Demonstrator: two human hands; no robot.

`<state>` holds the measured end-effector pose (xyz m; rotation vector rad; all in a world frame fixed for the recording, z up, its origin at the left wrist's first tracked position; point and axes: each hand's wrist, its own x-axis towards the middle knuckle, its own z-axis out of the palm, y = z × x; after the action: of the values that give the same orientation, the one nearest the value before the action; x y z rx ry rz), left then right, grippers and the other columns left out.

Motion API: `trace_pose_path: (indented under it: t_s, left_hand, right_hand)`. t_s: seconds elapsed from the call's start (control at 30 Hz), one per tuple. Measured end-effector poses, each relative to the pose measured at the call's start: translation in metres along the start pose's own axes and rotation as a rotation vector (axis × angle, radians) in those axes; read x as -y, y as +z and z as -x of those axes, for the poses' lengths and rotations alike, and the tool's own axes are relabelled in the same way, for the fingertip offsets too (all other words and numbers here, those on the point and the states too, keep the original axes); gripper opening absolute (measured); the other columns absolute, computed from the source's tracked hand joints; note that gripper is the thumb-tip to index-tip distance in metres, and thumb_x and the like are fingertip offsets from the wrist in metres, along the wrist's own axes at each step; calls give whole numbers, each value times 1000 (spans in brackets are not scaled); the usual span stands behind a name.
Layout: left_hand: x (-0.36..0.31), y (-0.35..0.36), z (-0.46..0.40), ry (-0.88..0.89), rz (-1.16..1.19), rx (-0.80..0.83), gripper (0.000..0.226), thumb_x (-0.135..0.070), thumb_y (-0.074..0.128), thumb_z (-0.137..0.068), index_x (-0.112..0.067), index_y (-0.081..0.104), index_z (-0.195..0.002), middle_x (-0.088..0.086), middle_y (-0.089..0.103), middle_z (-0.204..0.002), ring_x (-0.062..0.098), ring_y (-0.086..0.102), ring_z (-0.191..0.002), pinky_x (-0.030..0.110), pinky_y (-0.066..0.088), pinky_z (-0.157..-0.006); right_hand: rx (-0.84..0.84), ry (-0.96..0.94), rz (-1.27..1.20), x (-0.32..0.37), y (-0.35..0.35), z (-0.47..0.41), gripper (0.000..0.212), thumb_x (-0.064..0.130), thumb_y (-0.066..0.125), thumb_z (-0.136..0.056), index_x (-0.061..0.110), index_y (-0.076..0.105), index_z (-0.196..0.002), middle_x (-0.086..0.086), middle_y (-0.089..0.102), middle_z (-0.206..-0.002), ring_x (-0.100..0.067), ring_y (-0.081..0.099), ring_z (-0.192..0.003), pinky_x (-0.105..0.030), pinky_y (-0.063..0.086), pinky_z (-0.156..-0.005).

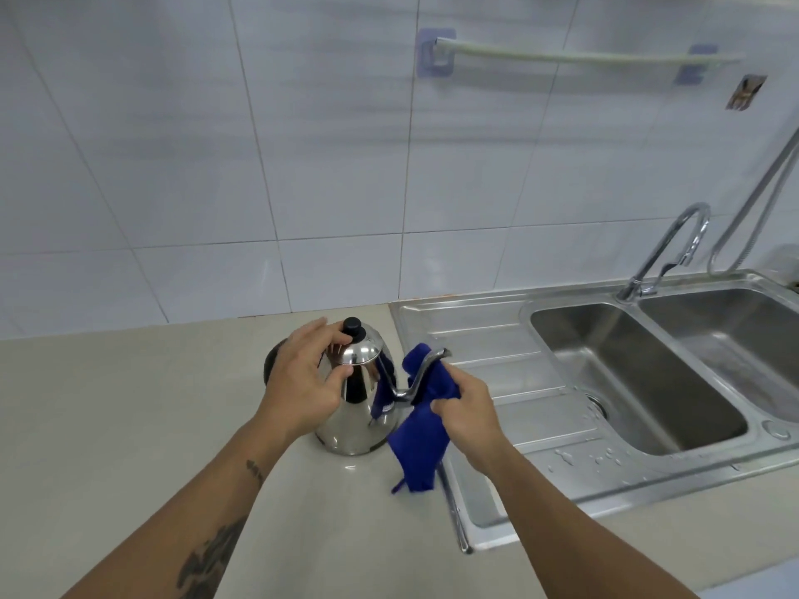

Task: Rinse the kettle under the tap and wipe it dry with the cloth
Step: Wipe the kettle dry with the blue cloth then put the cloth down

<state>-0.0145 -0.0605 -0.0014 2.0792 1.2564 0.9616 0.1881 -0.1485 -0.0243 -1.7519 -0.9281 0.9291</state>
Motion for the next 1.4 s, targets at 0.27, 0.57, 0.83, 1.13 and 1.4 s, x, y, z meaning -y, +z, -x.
trace_pose_path:
  t_s: [0.27, 0.57, 0.83, 1.13, 1.4]
  left_hand:
    - [-26, 28, 14, -205, 52, -111, 43, -28, 64, -89, -31, 53, -131, -12, 56, -131, 11, 50, -121, 32, 40, -105]
    - [-48, 21, -14, -383, -94, -77, 21, -34, 69, -82, -39, 61, -100, -12, 66, -104, 14, 62, -99, 34, 49, -85]
    - [-63, 30, -14, -366, -244, -90, 41, -31, 66, -86, -36, 58, -126, -12, 60, -119, 15, 56, -104, 32, 45, -95]
    - [-60, 32, -9, -231, -314, -42, 50, -17, 60, -93, -36, 50, -138, -13, 59, -117, 8, 55, -92, 20, 40, -85]
    - [-76, 43, -13, -297, -443, -18, 56, -15, 52, -92, -25, 38, -146, -2, 54, -137, 21, 51, -119, 31, 44, -99]
  right_hand:
    - [217, -187, 47, -22, 0, 22, 63, -11, 54, -85, 37, 65, -123, 14, 73, -109, -9, 67, -104, -34, 57, -93]
    - [105, -316, 33, 0, -12, -9, 70, -7, 54, -88, 49, 53, -130, 19, 59, -131, -1, 57, -117, -24, 44, -104]
    - [264, -243, 140, -28, 2, -15, 72, -2, 52, -94, 25, 26, -155, 2, 39, -155, -10, 47, -125, -14, 34, -100]
    - [241, -882, 383, -45, 1, -19, 61, -1, 53, -87, 19, 50, -145, -4, 28, -162, -15, 29, -146, -23, 25, -119]
    - [267, -440, 81, -35, -8, -34, 65, -11, 52, -87, 25, 54, -140, 15, 48, -141, -5, 46, -130, -14, 36, -109]
